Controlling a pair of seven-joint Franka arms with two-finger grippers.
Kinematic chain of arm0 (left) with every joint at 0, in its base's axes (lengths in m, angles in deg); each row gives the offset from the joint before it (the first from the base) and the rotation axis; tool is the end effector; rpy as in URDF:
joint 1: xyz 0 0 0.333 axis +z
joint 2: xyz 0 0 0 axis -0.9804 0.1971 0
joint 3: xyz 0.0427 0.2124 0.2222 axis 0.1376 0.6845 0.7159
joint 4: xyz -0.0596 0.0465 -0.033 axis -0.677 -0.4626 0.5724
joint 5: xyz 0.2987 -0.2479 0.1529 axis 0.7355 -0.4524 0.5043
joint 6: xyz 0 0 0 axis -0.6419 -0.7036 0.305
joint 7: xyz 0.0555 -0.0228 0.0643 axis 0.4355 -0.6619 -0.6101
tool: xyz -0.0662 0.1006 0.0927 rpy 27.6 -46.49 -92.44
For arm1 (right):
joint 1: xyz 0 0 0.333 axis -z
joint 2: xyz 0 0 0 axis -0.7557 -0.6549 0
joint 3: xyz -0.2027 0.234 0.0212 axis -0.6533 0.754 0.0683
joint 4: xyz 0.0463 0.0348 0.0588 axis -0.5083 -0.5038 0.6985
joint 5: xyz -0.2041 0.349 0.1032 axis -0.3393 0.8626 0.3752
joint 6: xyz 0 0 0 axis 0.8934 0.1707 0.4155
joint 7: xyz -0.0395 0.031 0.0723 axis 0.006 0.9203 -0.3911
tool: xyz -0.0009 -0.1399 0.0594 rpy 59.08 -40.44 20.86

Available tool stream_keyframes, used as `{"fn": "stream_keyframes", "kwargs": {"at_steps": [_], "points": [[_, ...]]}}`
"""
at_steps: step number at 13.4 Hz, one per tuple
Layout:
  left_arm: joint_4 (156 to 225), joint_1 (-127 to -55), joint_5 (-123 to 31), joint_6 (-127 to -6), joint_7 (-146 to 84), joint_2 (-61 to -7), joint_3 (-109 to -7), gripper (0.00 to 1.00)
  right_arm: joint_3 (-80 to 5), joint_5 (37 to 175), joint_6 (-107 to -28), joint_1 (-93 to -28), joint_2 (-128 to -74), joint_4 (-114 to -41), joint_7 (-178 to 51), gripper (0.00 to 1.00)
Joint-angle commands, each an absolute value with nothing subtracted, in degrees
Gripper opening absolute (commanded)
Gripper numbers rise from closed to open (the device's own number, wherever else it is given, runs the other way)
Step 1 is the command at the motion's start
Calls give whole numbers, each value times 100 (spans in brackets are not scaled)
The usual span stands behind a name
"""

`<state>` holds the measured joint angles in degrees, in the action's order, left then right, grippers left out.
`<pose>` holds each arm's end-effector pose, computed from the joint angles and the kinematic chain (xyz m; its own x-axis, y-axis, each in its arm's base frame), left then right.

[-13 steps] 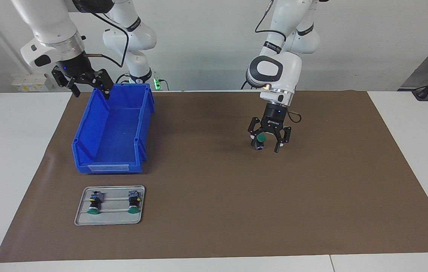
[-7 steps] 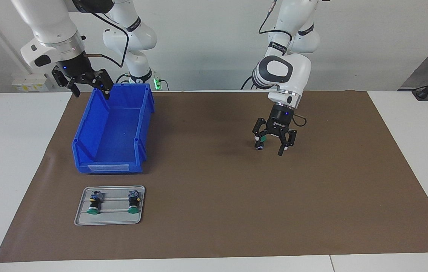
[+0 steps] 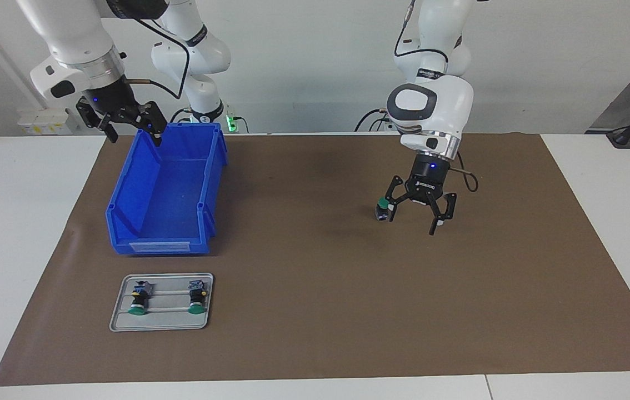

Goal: Place and press button with both arms
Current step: 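Raise the left gripper and move it away from the button, then bring the left gripper back above the green button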

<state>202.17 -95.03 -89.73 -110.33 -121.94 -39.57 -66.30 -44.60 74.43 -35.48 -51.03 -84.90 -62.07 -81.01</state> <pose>0.5977 -0.2126 0.4045 0.4574 -0.3554 0.8151 -0.4941 -0.8637 -0.0994 0.5635 0.0146 0.5940 0.9915 -0.1270 -0.0267 -0.1264 -0.9917 0.0235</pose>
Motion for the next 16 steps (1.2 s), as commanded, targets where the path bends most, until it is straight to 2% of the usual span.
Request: {"fn": "stream_keyframes", "kwargs": {"at_steps": [1, 8, 13, 16], "points": [[20286, -9191, -7784, -10881, -12206, -4024, -6624, 100, -4452, 7544, -3578, -5058, -8353, -6351, -7975, 100], [20059, -8646, -4803, -10179, -12100, -4050, -6413, 100, -4452, 7544, -3578, -5067, -8353, -6351, -7975, 100], [19444, -8619, -3790, -8949, -11575, -4068, -6167, 100, -4452, 7544, -3578, -5067, -8353, -6351, -7975, 100], [19329, -8619, -3806, -8230, -10663, -4217, -6149, 100, -4452, 7544, -3578, -5067, -8353, -6351, -7975, 100]]}}
